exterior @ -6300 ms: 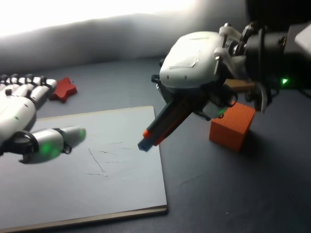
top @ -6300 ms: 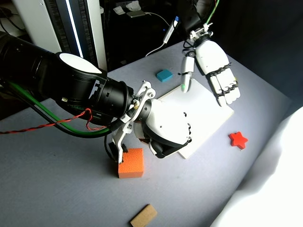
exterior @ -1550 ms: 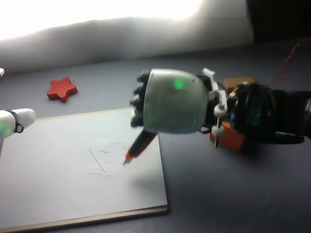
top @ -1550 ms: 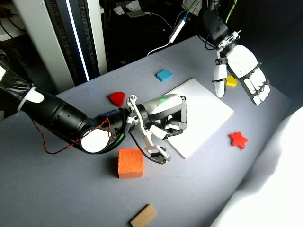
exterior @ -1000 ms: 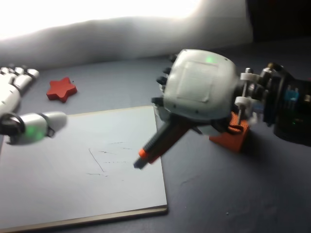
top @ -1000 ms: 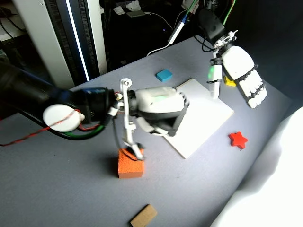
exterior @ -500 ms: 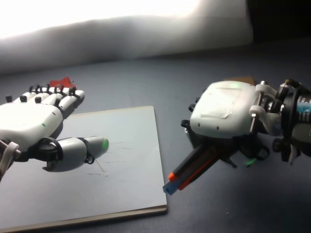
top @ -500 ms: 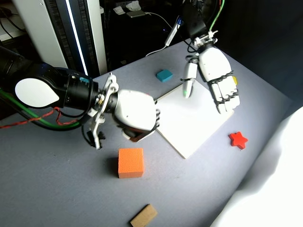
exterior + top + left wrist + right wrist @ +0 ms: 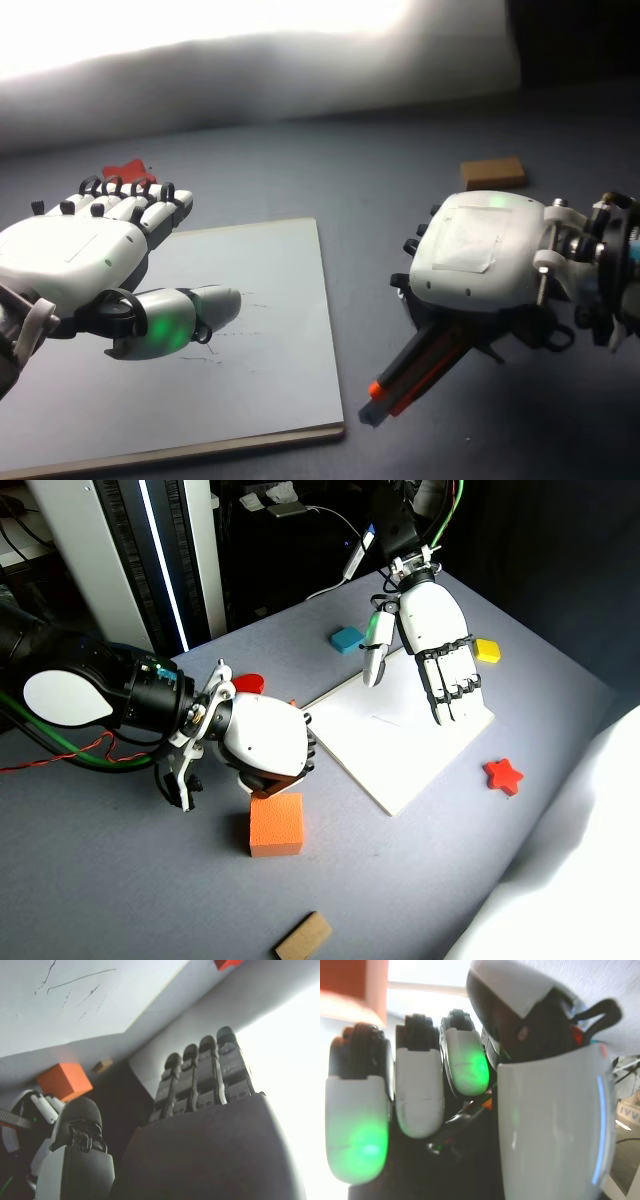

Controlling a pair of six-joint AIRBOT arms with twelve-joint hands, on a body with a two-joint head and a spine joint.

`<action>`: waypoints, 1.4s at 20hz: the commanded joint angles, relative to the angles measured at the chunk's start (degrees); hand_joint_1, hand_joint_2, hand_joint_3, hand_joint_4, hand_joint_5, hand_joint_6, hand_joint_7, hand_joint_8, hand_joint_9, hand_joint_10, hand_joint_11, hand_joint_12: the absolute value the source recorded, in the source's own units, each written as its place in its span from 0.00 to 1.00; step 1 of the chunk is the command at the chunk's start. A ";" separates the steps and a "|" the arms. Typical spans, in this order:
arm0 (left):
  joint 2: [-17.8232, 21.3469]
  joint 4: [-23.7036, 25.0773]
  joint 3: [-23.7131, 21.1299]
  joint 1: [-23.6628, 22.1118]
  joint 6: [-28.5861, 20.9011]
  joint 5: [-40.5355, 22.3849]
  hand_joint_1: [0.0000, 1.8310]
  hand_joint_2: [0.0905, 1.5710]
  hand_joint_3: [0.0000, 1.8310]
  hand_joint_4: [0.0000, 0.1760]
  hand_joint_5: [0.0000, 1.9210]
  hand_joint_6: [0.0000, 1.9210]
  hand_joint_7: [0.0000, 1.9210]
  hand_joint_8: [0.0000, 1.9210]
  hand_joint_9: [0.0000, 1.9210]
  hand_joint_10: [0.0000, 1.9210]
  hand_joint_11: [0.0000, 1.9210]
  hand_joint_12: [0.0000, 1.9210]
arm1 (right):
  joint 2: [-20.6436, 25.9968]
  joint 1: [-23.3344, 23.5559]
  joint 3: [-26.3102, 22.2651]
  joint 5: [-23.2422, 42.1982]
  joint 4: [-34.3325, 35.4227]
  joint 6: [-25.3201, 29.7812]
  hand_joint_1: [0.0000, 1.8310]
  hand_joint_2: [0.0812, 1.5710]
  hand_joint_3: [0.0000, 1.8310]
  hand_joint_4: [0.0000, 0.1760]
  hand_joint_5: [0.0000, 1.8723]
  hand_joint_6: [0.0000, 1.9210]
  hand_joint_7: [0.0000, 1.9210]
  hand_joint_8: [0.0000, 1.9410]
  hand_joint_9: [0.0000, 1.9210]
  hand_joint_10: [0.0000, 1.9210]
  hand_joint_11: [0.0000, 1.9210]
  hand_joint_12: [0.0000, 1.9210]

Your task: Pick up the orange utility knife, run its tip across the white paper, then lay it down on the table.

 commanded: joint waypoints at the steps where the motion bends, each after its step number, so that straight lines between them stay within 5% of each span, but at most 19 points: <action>1: 0.13 2.85 0.15 -0.23 -0.04 -4.74 0.00 0.75 0.00 0.00 0.00 0.00 0.00 0.00 0.00 0.00 0.01 0.01 | 0.38 0.08 -0.11 7.03 0.47 -0.42 0.59 0.52 0.61 0.00 0.45 1.00 0.72 1.00 0.79 1.00 0.79 1.00; 2: 0.13 2.85 0.20 -0.20 -0.04 -4.74 0.00 0.75 0.00 0.00 0.00 0.00 0.00 0.00 0.00 0.00 0.02 0.01 | 0.68 0.05 -0.32 7.09 0.47 -0.44 0.64 0.39 0.75 0.00 0.46 0.93 0.56 1.00 0.72 1.00 0.71 1.00; 4: 0.13 2.85 0.28 -0.14 -0.04 -4.75 0.00 0.75 0.00 0.00 0.00 0.00 0.00 0.00 0.00 0.00 0.01 0.01 | 0.97 -0.11 -0.38 7.11 0.47 -0.43 0.63 0.49 0.59 0.00 0.39 0.87 0.41 1.00 0.55 1.00 0.55 1.00; 5: 0.13 2.85 0.37 -0.07 -0.04 -4.75 0.00 0.76 0.00 0.00 0.00 0.00 0.00 0.00 0.00 0.00 0.01 0.01 | 1.02 -0.45 -0.38 8.15 0.47 -0.42 0.59 0.69 0.32 0.00 0.31 0.85 0.30 1.00 0.34 1.00 0.37 1.00; 6: 0.13 2.85 0.39 -0.05 -0.04 -4.75 0.00 0.76 0.00 0.00 0.00 0.00 0.00 0.00 0.00 0.00 0.01 0.01 | 1.05 -0.54 -0.39 8.49 0.47 -0.42 0.59 0.69 0.32 0.00 0.31 0.85 0.30 1.00 0.34 1.00 0.37 1.00; 8: 0.14 2.85 0.52 0.05 -0.06 -4.75 0.00 0.76 0.00 0.00 0.00 0.00 0.00 0.00 0.00 0.00 0.01 0.01 | 1.56 -0.40 -0.98 8.70 0.47 -0.51 0.54 0.87 0.07 0.07 0.22 0.95 0.26 0.93 0.17 1.00 0.21 1.00; 11: 0.16 2.85 0.57 0.09 -0.06 -4.75 0.00 0.76 0.00 0.00 0.00 0.00 0.00 0.00 0.00 0.00 0.01 0.01 | 3.17 0.01 -2.79 8.54 0.47 -0.47 0.53 0.90 0.02 0.09 0.21 0.96 0.26 0.92 0.16 1.00 0.19 1.00; 12: 0.15 2.85 0.57 0.09 -0.06 -4.75 0.00 0.75 0.00 0.00 0.00 0.00 0.00 0.00 0.00 0.00 0.01 0.01 | 3.86 0.16 -3.52 8.52 0.47 -0.43 0.52 0.83 0.00 0.00 0.06 0.77 0.10 0.76 0.07 0.92 0.04 1.00; 13: 0.15 2.85 0.54 0.10 -0.06 -4.75 0.00 0.75 0.00 0.00 0.00 0.00 0.00 0.00 0.00 0.00 0.00 0.01 | 4.77 0.29 -4.46 8.47 0.47 -0.38 0.43 0.80 0.00 0.00 0.01 0.41 0.04 0.47 0.01 0.59 0.01 0.77; 14: 0.15 2.85 0.53 0.13 -0.06 -4.75 0.00 0.75 0.00 0.00 0.00 0.00 0.00 0.00 0.00 0.00 0.00 0.01 | 5.67 0.33 -5.37 8.40 0.47 -0.24 0.39 0.78 0.00 0.00 0.00 0.24 0.04 0.29 0.00 0.41 0.00 0.56; 15: 0.16 2.85 0.50 0.18 -0.11 -4.75 0.00 0.75 0.00 0.00 0.00 0.00 0.00 0.00 0.00 0.00 0.00 0.00 | 7.06 0.34 -6.79 8.04 0.47 0.19 0.36 0.76 0.00 0.00 0.00 0.08 0.06 0.07 0.00 0.20 0.00 0.13; 16: 0.17 2.85 0.50 0.22 -0.16 -4.75 0.00 0.75 0.00 0.00 0.00 0.00 0.00 0.00 0.00 0.00 0.00 0.00 | 7.73 0.34 -7.44 7.96 0.47 0.40 0.35 0.75 0.00 0.00 0.00 0.02 0.05 0.05 0.00 0.14 0.00 0.03; 19: 0.18 2.85 0.52 0.23 -0.24 -4.75 0.00 0.75 0.00 0.00 0.00 0.00 0.00 0.00 0.00 0.00 0.00 0.00 | 9.42 0.52 -8.06 8.05 0.47 0.42 0.34 0.70 0.00 0.00 0.00 0.00 0.02 0.01 0.00 0.01 0.00 0.00; 23: 0.22 2.89 0.44 0.25 -0.21 -4.76 0.00 0.77 0.00 0.00 0.00 0.00 0.01 0.00 0.00 0.00 0.02 0.01 | 11.61 2.22 -9.21 7.90 0.53 0.93 0.23 0.71 0.00 0.00 0.00 0.00 0.03 0.01 0.01 0.01 0.00 0.00; 25: 0.24 2.92 0.23 0.16 -0.20 -4.76 0.00 0.77 0.00 0.00 0.00 0.00 0.02 0.00 0.01 0.00 0.00 0.09 | 14.50 4.65 -12.68 0.82 6.14 1.10 0.18 0.73 0.00 0.00 0.01 0.00 0.05 0.02 0.03 0.01 0.00 0.00; 26: 0.27 2.92 0.04 0.02 -0.03 -4.76 0.00 0.78 0.00 0.00 0.05 0.01 0.10 0.00 0.07 0.02 0.00 0.24 | 16.89 6.42 -15.38 -5.49 12.27 1.57 0.15 0.75 0.00 0.00 0.05 0.02 0.11 0.04 0.08 0.03 0.00 0.00; 27: 0.27 2.95 -0.08 0.02 0.19 -4.76 0.01 0.78 0.00 0.00 0.14 0.02 0.22 0.02 0.18 0.05 0.00 0.45 | 18.76 7.36 -17.14 -9.27 16.37 2.19 0.13 0.75 0.00 0.00 0.07 0.13 0.18 0.12 0.08 0.22 0.00 0.24; 28: 0.27 3.04 -0.25 0.04 0.41 -4.76 0.03 0.78 0.00 0.00 0.20 0.02 0.29 0.03 0.24 0.08 0.00 0.55 | 20.61 7.57 -18.68 -10.59 21.20 2.21 0.13 0.76 0.00 0.00 0.06 0.30 0.20 0.20 0.07 0.37 0.00 0.41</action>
